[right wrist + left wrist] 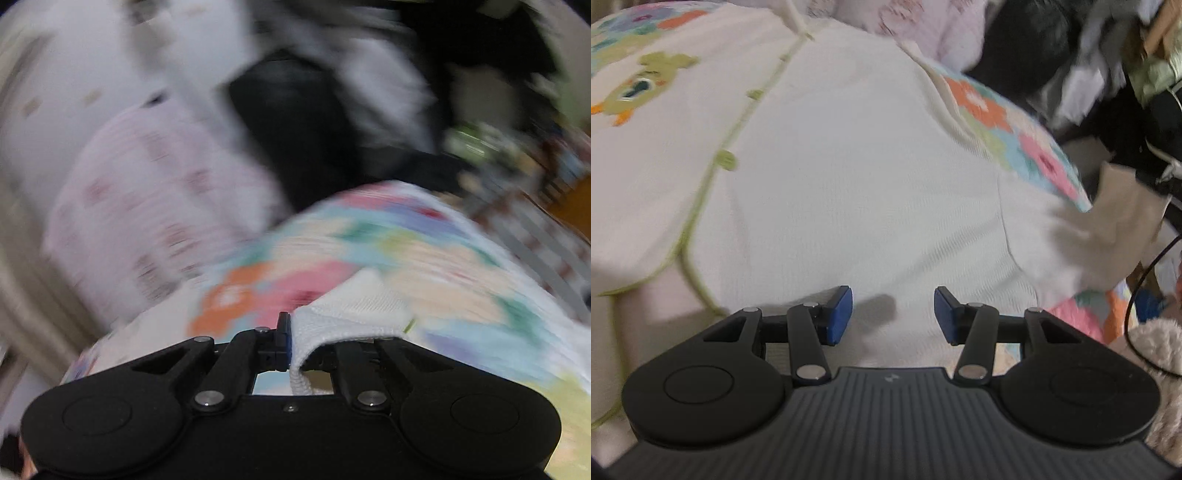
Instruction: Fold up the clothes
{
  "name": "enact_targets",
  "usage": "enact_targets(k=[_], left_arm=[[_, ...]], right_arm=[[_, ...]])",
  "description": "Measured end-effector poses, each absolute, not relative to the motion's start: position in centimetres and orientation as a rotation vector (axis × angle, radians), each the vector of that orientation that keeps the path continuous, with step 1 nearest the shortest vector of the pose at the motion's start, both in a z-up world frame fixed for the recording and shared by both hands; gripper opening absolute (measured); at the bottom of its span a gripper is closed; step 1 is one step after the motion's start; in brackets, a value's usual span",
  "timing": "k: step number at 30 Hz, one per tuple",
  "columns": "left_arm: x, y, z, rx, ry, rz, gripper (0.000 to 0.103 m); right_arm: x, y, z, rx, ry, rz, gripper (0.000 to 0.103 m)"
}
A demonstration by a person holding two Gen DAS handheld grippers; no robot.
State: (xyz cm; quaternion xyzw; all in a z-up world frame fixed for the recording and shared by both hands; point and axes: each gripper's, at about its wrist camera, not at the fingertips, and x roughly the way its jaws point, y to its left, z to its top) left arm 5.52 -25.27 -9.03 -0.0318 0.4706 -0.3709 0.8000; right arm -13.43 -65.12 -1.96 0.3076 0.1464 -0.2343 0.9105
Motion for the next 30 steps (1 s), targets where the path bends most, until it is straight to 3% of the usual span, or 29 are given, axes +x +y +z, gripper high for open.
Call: enact_targets(k=[9,13,14,15,16,20,25,30], left_arm=[[7.0,-16.8,-5.9,-0.158,0.888,-0.675,0.048],[8.2,-13.6,-7.2,-0.15,0.889,-0.579,0.048],[8.3,-12.8,-7.6,-0.157,0.897,-0.553,0.048],[8.4,-12.0,-8.0,-0.168,0.901,-0.538,0.048],[8.5,-11.2,-8.3,-0.179,0.904,-0.523,0.048],[8.5,-9.3,-9.0,-0.168,0.889,-0.497,0.048],[8.9,-9.7,-8.9,-0.195,0.876,-0.512,0.048],[7.1,-11.5,-7.2,-0.084,0.793,-0.535,0.048]], right_arm=[[-0.2,-47.3,7.7,0.418,0.282,-0.094,0.006],[4.5,-38.7,5.3,0.321,0.417,0.01,0.01],[5.7,-36.8,4.2,0.3,0.465,0.024,0.021],[6.8,-34.9,3.1,0.279,0.513,0.039,0.045],[8.0,-33.0,2.1,0.257,0.561,0.053,0.052],[6.9,-33.1,-2.4,0.249,0.717,0.055,0.052],[4.2,-36.7,-2.8,0.193,0.803,-0.143,0.054],[3.5,-43.0,-3.7,0.404,0.876,-0.31,0.059]])
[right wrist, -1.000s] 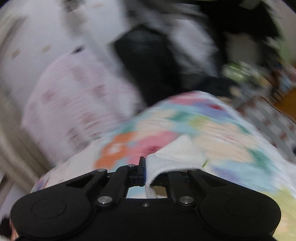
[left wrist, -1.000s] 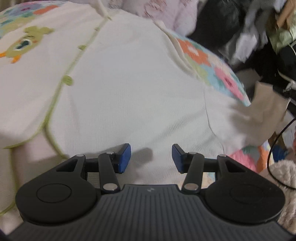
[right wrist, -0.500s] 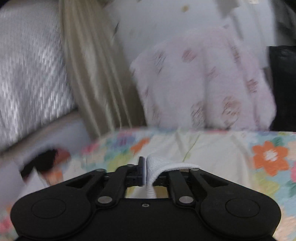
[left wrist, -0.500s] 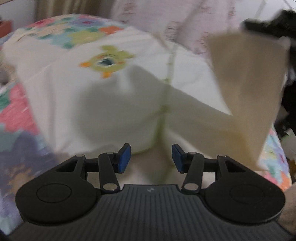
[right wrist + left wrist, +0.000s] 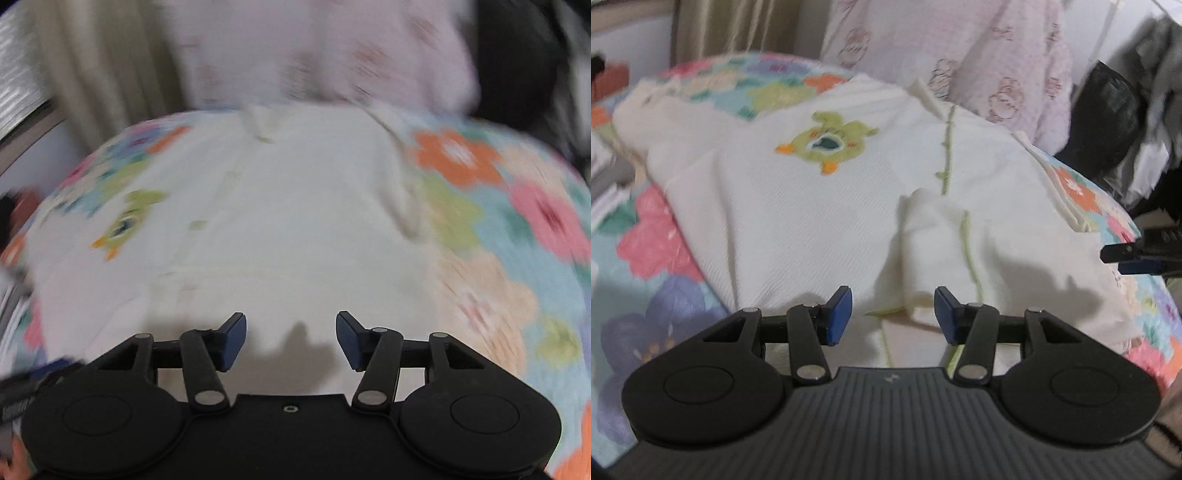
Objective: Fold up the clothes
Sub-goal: 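Grasp the folded hem edge with the left gripper and lift it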
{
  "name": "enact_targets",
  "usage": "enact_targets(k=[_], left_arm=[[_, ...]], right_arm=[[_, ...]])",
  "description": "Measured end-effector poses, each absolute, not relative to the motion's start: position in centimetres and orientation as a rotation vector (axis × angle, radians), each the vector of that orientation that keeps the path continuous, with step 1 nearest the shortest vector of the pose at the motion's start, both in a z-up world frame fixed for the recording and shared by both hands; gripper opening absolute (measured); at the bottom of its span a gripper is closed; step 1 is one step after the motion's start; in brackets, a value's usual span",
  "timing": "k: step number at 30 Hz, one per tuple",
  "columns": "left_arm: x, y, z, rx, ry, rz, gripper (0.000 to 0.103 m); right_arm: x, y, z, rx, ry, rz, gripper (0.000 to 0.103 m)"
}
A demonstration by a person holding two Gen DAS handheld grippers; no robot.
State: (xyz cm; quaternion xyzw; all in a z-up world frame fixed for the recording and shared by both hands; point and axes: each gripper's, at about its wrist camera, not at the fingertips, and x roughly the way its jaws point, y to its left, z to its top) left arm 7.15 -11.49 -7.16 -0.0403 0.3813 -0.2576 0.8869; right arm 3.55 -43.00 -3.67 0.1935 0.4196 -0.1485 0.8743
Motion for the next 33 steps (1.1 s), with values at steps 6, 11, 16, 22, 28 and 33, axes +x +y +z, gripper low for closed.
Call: enact_targets(k=[6,11,16,22,28,33], left_arm=[[6.4,-15.3,-5.8,0.111,0.77,-0.696,0.054],[7.4,-20.1,-6.6,0.152,0.817,-0.717,0.069],[8.2,-23.9,-9.4,0.311,0.853,-0.642,0.058],[10.4,-20.2,-6.2,0.144,0.792,-0.565,0.008],[13.2,-14.3,-3.0,-0.016,0.709,-0.594,0.008],[14.3,-12.7,-2.0,0.026,0.67,-0.65,0.008]], right_arm=[[4.5,-48.8,-4.9,0.41,0.924,-0.364,0.06],[7.3,-50.3,-5.7,0.35,0.931,-0.059,0.06],[7.2,-50.1,-7.8,0.416,0.964,0.027,0.06],[8.8,-47.7,-9.8,0.286,1.075,0.051,0.06],[9.1,-45.4,-10.0,0.136,1.099,0.052,0.068],[7.1,-43.3,-8.9,0.134,1.057,0.135,0.068]])
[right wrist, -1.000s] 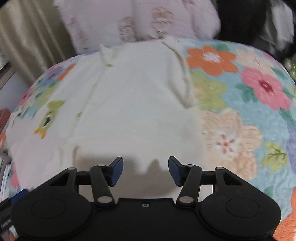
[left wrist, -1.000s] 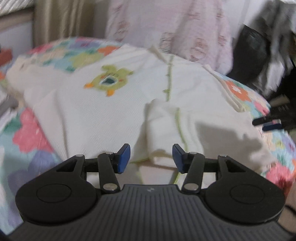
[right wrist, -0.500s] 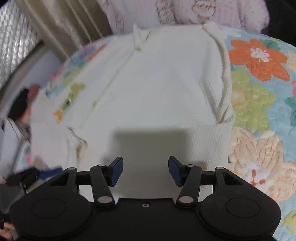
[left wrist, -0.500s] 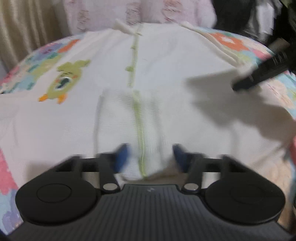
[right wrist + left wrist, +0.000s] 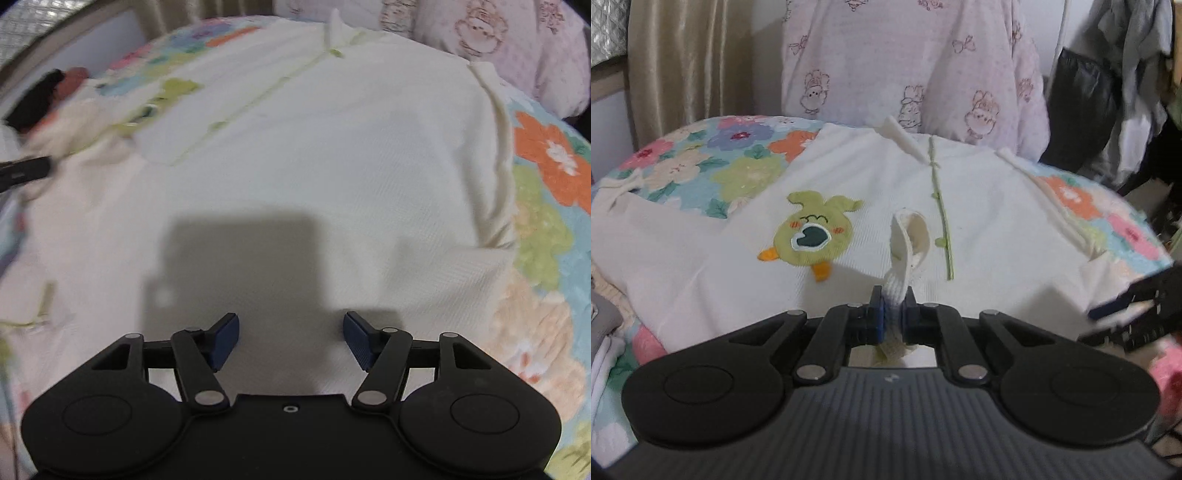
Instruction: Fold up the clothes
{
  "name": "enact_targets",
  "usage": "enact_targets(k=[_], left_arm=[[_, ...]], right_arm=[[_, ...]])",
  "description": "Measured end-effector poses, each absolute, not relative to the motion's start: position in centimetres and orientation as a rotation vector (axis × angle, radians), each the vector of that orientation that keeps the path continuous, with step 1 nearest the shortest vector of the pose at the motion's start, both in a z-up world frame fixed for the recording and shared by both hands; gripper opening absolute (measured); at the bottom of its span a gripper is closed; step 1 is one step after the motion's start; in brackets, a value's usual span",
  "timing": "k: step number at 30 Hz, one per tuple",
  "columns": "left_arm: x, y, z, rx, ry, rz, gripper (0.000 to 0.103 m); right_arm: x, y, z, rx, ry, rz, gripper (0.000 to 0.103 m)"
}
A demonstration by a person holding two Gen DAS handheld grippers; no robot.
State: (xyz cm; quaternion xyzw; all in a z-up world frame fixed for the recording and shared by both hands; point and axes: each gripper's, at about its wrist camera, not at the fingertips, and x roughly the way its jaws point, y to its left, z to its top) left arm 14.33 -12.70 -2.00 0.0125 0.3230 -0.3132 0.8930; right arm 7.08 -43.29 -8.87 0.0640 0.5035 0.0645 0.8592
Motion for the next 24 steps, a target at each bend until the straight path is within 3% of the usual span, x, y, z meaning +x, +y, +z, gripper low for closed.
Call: enact_targets(k=[6,11,13,15,20,24], left_arm=[[16.3,-10.0,-0.8,-0.003,0.609,-0.623,0.008],[20.5,-9.4,-5.4,0.156,0.711,-0.406,0.027],[21.4,-7.3,-6.4,0.038,0.762,-0.394,0.029],[22.1,-5.0,-7.3,-0.099,0.806,-0.391,0.042],[22.5,-2.9,-8.0,-0.048,0.858,-0.279,0.042],[23.2,-1.1,-8.1,-0.047,0.875,-0.21,0.048]], right_arm=[[6.2,-38.6,-8.1,0.044,0.978,0.278,0.068],[7.9,-35.5,-8.1,-0.033,0.843,0.179,0.068],[8.7,-34.6,-8.3,0.001,0.837,0.17,0.068],[9.7,-33.2,-8.7,0.046,0.853,0.187,0.068],[12.3,-28.8,-9.7,0.027,0.843,0.224,0.068],[12.0,-28.6,-10.4,-0.014,0.864,0.22,0.07]])
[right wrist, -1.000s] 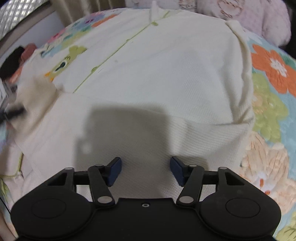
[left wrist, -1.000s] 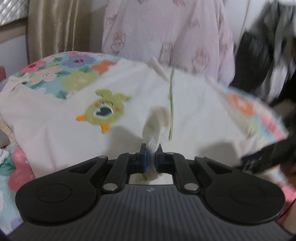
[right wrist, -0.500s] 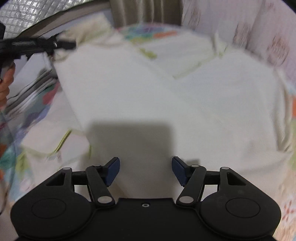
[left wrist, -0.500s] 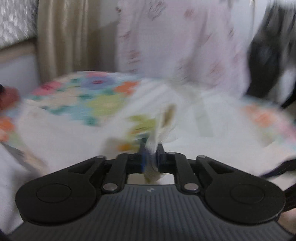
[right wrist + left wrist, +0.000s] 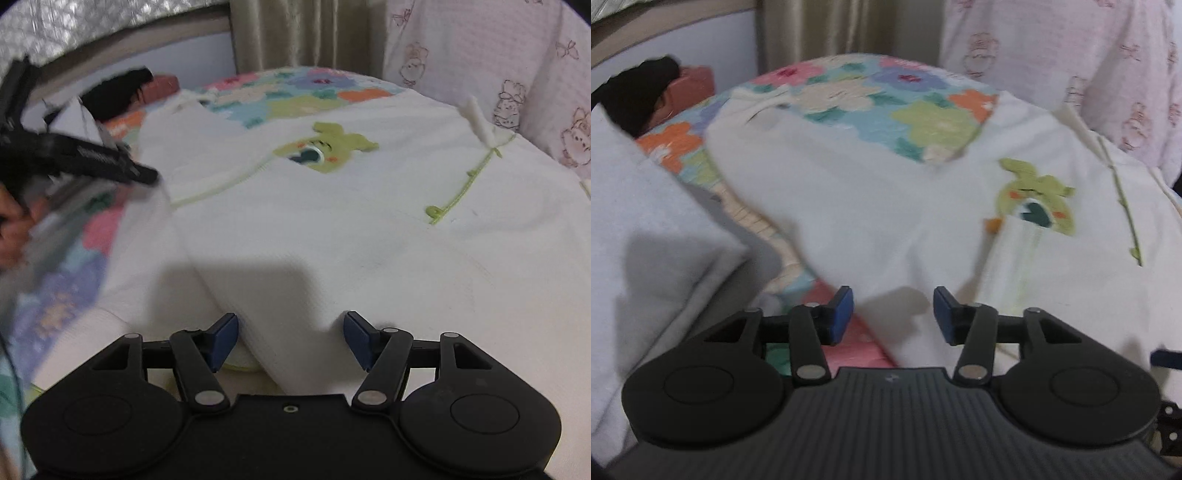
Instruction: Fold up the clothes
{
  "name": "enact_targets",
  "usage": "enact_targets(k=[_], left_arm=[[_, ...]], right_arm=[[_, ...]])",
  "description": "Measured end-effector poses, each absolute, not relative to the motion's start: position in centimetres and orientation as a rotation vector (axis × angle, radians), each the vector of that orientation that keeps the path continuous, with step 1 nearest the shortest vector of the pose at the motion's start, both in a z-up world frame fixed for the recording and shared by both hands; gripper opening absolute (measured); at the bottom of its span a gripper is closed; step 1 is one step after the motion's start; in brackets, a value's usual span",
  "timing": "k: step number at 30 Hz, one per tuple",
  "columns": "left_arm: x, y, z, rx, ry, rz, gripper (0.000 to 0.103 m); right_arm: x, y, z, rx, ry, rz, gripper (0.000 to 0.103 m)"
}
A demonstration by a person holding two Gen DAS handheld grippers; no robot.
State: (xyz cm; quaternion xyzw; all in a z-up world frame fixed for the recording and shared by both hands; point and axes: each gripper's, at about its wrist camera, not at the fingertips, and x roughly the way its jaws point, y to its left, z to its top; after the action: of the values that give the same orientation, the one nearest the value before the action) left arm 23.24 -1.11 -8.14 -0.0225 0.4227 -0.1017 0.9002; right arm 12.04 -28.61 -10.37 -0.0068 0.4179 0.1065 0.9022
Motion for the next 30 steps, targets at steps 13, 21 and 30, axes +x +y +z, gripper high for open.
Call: enact_targets(k=[13,21,30], left_arm=[[35.7,3.3,-3.9,0.208,0.771,-0.024,0.084],[47.7,11.5,-9.7,-0.167,1.006,0.155,0.084],[47.9,11.9,-11.6,-0.312,0.967,0.144,0.002]], right_arm=[[11.1,-33.1,-9.0,0.297,0.798,0.233,0.071],[13.1,-33.7,-11.3,0.298,0.841,0.267,0.071],[13.2,-33.9,-11.6,0.293,0.835,0.298,0.074]])
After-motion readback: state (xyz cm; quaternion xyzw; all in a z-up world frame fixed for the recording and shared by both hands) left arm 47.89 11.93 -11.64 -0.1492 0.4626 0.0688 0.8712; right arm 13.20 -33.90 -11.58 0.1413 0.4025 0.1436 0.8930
